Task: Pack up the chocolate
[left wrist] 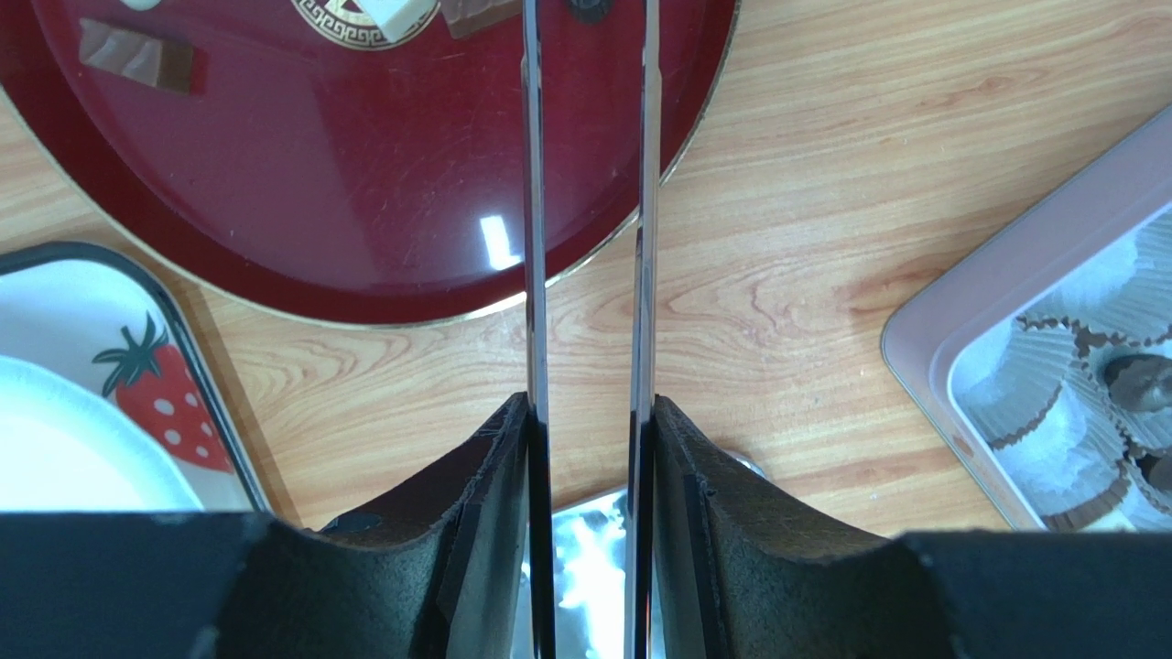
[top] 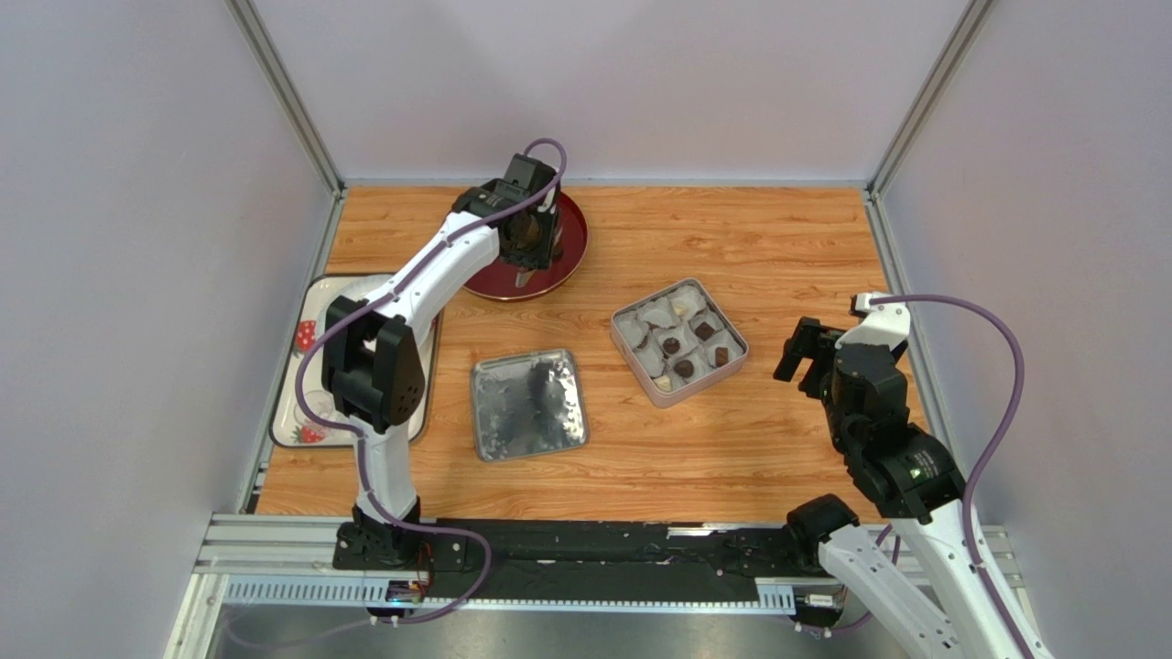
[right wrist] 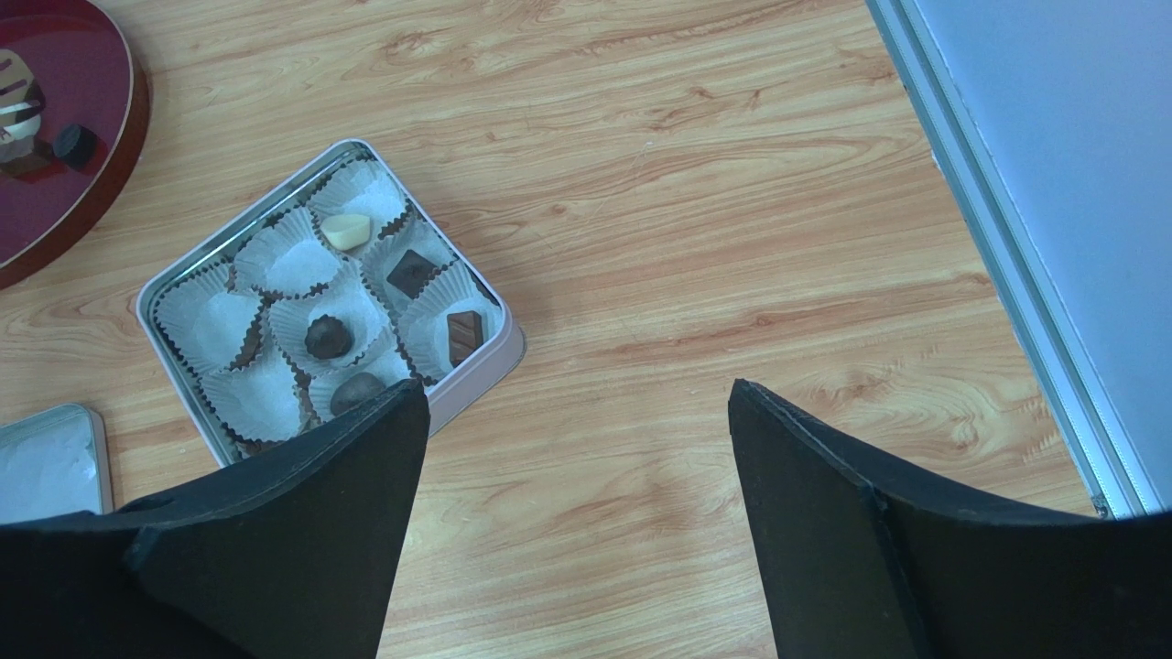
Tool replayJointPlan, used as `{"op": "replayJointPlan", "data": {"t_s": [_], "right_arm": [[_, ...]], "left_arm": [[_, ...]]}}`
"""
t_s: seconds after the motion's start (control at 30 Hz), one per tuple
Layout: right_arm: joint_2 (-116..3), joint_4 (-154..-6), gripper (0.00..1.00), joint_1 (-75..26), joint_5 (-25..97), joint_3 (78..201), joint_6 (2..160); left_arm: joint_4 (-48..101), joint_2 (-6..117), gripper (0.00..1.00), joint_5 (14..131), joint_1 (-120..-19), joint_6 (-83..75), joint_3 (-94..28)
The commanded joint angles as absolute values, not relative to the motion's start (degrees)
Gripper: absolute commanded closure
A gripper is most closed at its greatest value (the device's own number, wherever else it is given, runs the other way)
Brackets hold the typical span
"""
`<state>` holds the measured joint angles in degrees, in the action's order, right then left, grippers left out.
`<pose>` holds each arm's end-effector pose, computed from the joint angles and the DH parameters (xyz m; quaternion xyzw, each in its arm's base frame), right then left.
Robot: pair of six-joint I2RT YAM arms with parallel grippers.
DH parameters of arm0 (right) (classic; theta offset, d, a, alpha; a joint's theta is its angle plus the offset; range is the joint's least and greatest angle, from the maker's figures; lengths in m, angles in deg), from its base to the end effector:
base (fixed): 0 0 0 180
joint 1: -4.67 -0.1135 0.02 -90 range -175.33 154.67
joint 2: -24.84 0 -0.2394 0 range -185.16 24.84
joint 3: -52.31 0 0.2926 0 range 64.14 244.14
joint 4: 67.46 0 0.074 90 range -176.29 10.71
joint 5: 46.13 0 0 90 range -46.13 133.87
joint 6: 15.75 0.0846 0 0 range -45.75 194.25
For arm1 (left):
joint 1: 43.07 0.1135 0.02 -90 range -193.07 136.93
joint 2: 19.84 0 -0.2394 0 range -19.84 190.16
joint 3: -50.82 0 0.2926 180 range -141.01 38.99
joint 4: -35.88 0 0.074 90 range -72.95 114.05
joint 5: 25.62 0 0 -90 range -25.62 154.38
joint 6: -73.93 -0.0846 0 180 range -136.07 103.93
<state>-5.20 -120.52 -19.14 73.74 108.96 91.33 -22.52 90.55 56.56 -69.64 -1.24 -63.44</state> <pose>0.2058 0.0447 0.2988 0.0873 0.8280 -0.0276 0.5533 0.4406 -0.2075 0.2291 0.0765 0.9474 -0.0467 0.3072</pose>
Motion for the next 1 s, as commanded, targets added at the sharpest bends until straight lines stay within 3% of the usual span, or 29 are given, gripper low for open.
{"op": "replayJointPlan", "data": {"t_s": [0.0, 0.6, 0.97], "right_arm": [[-5.4, -118.0, 0.16, -19.1, 73.6, 108.8, 90.7], [-5.5, -118.0, 0.16, -19.1, 73.5, 108.8, 90.7], [-5.0, -118.0, 0.16, -19.1, 73.1, 108.9, 90.9]], "left_arm": [[-22.1, 92.4, 0.56, 57.6, -69.1, -1.9, -67.3], [-23.8, 96.4, 0.56, 60.2, -68.5, -0.6, -67.3], [-23.6, 88.7, 0.66, 63.0, -68.5, 0.1, -60.9]]}}
